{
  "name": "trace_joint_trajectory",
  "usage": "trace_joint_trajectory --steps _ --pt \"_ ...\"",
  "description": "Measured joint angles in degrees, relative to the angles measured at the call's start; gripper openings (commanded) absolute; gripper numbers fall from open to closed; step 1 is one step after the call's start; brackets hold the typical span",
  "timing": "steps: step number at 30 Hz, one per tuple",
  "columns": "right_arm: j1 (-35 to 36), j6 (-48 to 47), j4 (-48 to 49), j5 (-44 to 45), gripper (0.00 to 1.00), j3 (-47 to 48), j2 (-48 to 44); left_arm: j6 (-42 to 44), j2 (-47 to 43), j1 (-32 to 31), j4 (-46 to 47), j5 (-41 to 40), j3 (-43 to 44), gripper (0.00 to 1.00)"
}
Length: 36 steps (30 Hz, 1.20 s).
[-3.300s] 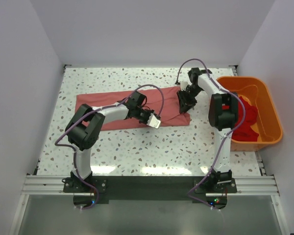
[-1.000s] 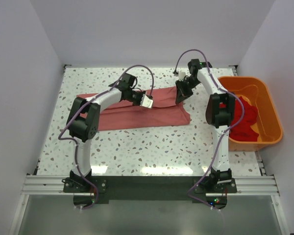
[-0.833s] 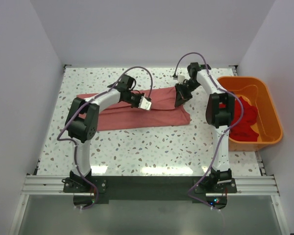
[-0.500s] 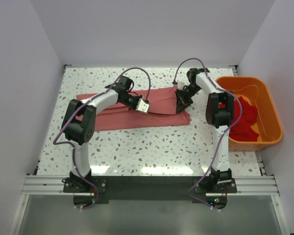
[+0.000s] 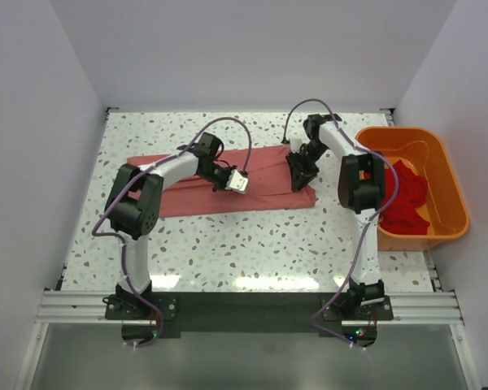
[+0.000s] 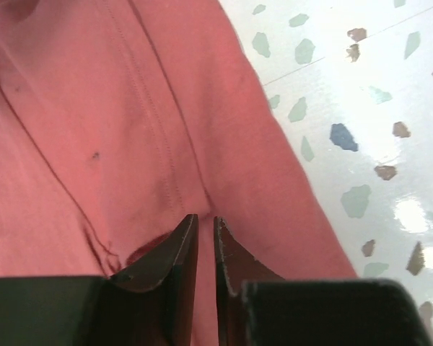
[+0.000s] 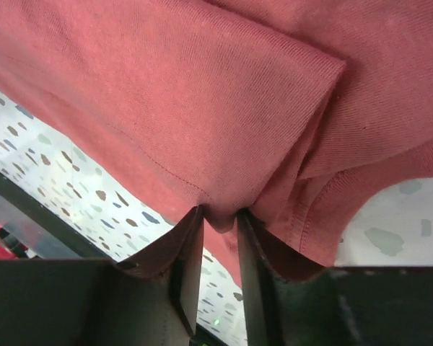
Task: Fold and stack the t-shirts
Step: Fold the tshirt
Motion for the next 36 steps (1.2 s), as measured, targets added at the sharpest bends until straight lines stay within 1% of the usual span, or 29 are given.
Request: trace_joint_trajectory --steps 2,5,7,10,13,16,20,23,24,27,30,32,35,36 --pt "0.26 -0.42 -0.04 1.09 0.31 0.02 -0.24 -0.11 -0.02 0.02 -2.03 -0.07 0.24 0.26" --pt "0.22 -0.92 0.0 3.8 0.3 0.07 -1.6 -1.16 -0.42 0.17 -5.49 -0.15 0.92 0.29" --pt "0.22 -1.27 0.55 5.27 0.28 0.07 -3.37 -4.04 -1.57 0.63 -6.6 -0.24 0.94 0.3" --pt "0.68 -2.38 1.33 7.15 0.24 1.01 -6.1 -12.81 -4.13 1.86 -6.03 -1.64 0.96 0.29" --pt "2.36 -3.98 1.53 8.55 0.2 2.97 -7.26 -23.93 -7.06 4.46 -5.62 -3.26 0.96 0.29" --pt "5.86 -5.81 1.79 9.68 0.19 2.6 -7.8 -32.98 -8.87 8.46 -5.81 -5.4 0.98 0.25" --pt "11.3 -7.67 2.75 11.63 0.17 -2.56 -8.35 -39.54 -9.14 14.38 -8.22 -9.55 1.22 0.15" --pt "14.38 -8.13 2.62 14.47 0.13 -4.46 -7.5 -41.18 -9.27 17.86 -10.4 -11.54 0.81 0.15" --pt "14.86 -8.09 3.04 15.82 0.12 -4.44 -6.82 -41.59 -9.51 18.88 -10.88 -12.22 0.24 0.15" --pt "14.82 -7.72 4.76 20.5 0.11 -3.06 -3.43 -41.59 -11.17 21.79 -11.8 -14.86 -2.34 0.14" --pt "14.25 -6.88 4.96 24.52 0.1 0.96 0.0 -41.07 -13.6 23.54 -11.39 -18.27 -5.64 0.14" --pt "14.19 -7.08 5.53 28.55 0.1 5.66 2.64 -40.11 -15.61 23.76 -10.54 -20.41 -8.11 0.15" --pt "14.16 -8.31 7.48 34.49 0.15 14.38 7.41 -38.14 -17.84 23.63 -8.96 -23.1 -11.19 0.14" --pt "14.16 -9.07 9.73 36.92 0.21 17.2 8.98 -37.33 -18.23 23.58 -8.39 -24.02 -11.91 0.14"
